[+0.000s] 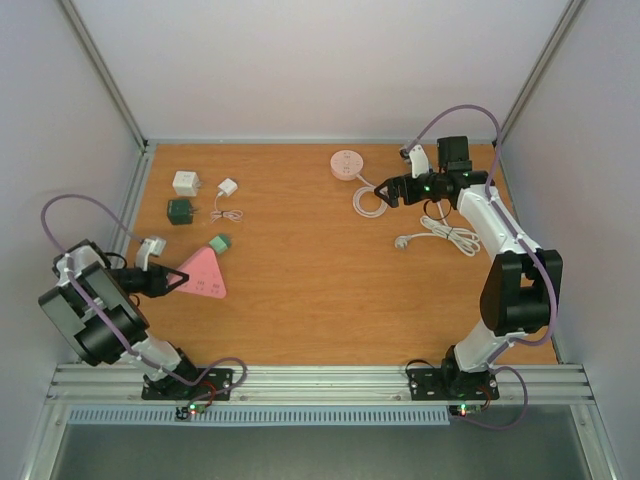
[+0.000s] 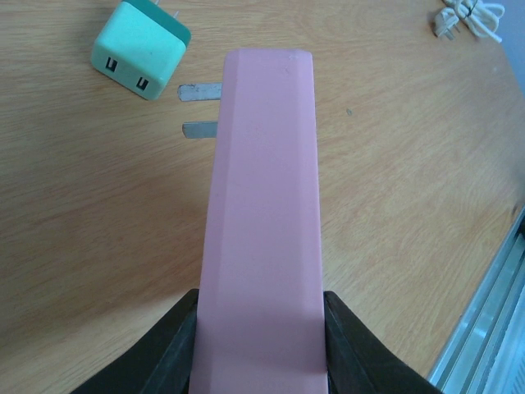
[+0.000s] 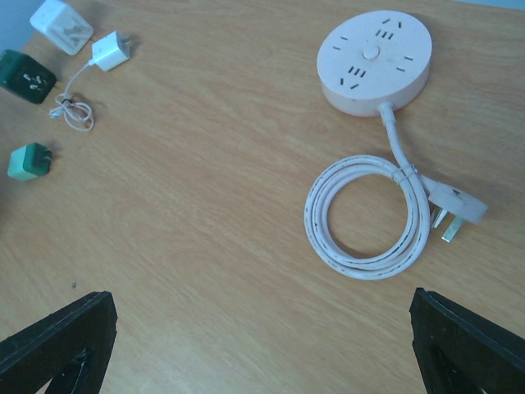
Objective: Pull the plug off the socket
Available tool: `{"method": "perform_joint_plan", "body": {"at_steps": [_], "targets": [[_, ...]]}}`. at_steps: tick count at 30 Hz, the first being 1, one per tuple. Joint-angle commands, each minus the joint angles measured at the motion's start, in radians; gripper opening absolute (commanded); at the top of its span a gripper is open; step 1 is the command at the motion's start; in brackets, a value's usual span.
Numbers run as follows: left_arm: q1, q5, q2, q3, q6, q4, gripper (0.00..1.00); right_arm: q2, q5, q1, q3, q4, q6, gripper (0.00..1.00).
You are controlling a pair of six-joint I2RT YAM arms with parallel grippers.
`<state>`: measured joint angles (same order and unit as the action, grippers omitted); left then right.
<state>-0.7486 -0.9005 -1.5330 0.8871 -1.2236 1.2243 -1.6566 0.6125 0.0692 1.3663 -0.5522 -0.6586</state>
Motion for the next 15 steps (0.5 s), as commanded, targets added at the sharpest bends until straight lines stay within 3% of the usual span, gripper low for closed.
{"method": "perform_joint_plan", "body": {"at_steps": [1, 5, 15], "targets": [[-0.012, 0.052, -0.028, -0.037, 0.018, -0.112, 0.12, 0.027, -0.016, 0.01, -0.015, 0.024, 0.011, 0.99], [-0.013, 0.074, -0.052, -0.051, 0.08, -0.162, 0.18, 0.029, -0.02, 0.011, -0.015, 0.026, 0.01, 0.98], [-0.073, 0.079, -0.148, -0.007, 0.066, -0.139, 0.3, 0.018, -0.038, 0.011, -0.036, 0.037, -0.002, 0.98]]}}
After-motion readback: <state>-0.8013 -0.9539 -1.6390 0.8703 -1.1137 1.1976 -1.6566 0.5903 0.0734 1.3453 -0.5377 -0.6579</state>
